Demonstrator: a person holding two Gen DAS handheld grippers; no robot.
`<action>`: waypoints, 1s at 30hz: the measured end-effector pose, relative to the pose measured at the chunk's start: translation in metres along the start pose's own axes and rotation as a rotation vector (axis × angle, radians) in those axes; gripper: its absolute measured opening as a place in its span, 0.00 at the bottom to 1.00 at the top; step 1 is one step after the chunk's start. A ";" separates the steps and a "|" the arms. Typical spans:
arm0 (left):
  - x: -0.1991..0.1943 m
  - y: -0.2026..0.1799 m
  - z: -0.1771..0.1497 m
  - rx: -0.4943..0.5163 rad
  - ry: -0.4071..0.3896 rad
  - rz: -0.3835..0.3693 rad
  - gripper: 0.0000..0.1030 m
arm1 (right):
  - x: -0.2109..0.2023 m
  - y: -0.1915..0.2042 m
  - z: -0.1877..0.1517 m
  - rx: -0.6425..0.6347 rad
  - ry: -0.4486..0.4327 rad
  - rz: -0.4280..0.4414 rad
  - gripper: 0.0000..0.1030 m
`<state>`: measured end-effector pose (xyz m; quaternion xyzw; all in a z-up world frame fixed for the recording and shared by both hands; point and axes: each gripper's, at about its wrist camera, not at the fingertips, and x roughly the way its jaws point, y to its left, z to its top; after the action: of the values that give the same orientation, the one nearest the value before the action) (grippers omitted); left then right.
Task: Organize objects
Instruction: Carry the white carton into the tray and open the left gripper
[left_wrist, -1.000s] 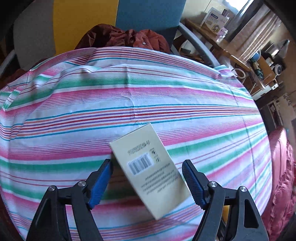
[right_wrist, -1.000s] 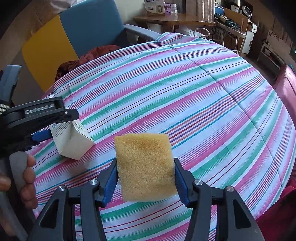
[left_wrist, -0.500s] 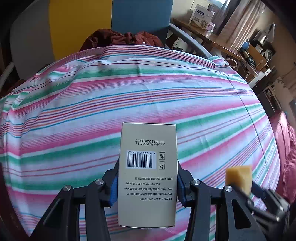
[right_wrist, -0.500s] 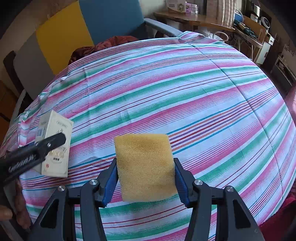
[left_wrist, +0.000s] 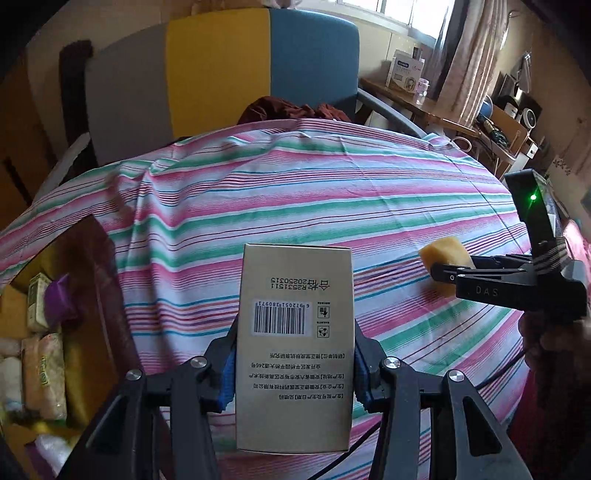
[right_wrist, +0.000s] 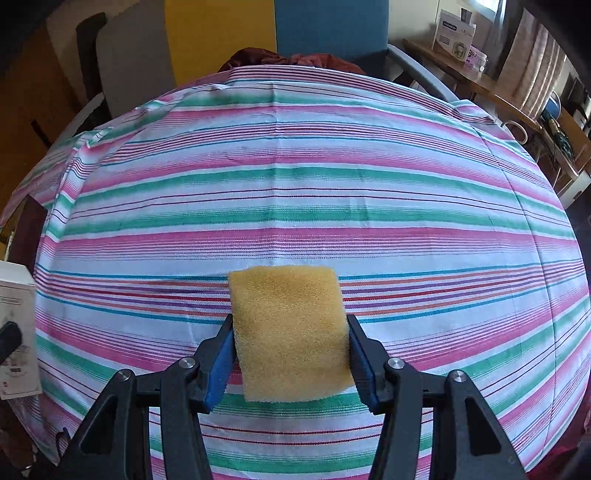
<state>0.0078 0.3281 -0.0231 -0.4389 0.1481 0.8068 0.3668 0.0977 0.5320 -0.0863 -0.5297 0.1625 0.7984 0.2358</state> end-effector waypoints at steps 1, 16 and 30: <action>-0.006 0.005 -0.003 -0.002 -0.016 0.012 0.49 | 0.001 0.000 0.001 -0.006 0.000 -0.010 0.54; -0.063 0.083 -0.037 -0.108 -0.119 0.060 0.49 | 0.004 0.006 -0.002 -0.047 -0.018 -0.078 0.53; -0.071 0.229 -0.051 -0.514 -0.060 -0.016 0.49 | 0.007 0.007 -0.001 -0.063 -0.017 -0.098 0.53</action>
<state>-0.1025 0.1091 -0.0132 -0.4946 -0.0764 0.8278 0.2537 0.0920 0.5270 -0.0925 -0.5375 0.1091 0.7950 0.2590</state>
